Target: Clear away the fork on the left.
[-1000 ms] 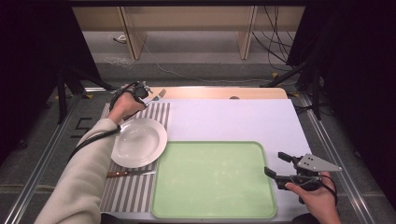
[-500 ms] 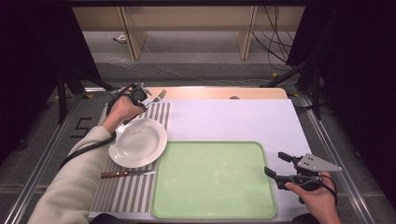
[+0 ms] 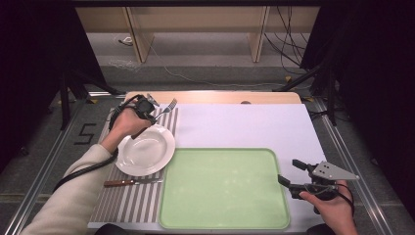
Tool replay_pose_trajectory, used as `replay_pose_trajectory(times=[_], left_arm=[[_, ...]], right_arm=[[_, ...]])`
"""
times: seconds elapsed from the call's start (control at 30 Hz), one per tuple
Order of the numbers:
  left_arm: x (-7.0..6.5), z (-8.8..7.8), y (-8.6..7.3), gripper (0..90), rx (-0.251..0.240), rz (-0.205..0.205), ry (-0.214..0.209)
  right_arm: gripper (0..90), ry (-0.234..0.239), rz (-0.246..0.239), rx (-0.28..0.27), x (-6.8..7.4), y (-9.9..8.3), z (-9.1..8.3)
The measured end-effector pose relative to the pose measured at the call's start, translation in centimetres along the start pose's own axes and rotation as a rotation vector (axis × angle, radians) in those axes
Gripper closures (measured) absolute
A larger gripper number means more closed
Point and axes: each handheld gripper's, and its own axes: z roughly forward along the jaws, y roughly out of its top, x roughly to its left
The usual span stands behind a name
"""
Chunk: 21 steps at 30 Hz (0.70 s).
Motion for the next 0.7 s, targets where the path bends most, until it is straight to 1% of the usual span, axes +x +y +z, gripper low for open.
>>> replay_pose_trajectory(times=[0.03, 0.23, 0.43, 0.57, 0.7], left_arm=[[-0.2, -0.1, -0.1, 77.2, -0.006, -0.009, -0.005], [-1.7, -0.5, -0.8, 77.2, -0.018, -0.027, -0.025], [-3.8, -1.8, -0.9, 77.2, -0.033, -0.007, -0.051], [-5.1, -2.4, -1.1, 77.2, -0.048, -0.018, -0.074], [-6.6, -2.8, -1.4, 77.2, -0.048, -0.01, -0.095]], right_arm=[[19.6, 0.0, 0.001, 0.0, 0.0, 0.0, 0.0], [19.6, 0.0, -0.001, 0.002, 0.0, 0.0, 0.0], [19.6, 0.001, -0.002, 0.001, 0.0, 0.0, 0.0], [19.6, 0.001, 0.001, 0.0, 0.0, 0.0, 0.0], [19.6, 0.001, 0.001, 0.001, 0.0, 0.0, 0.0]])
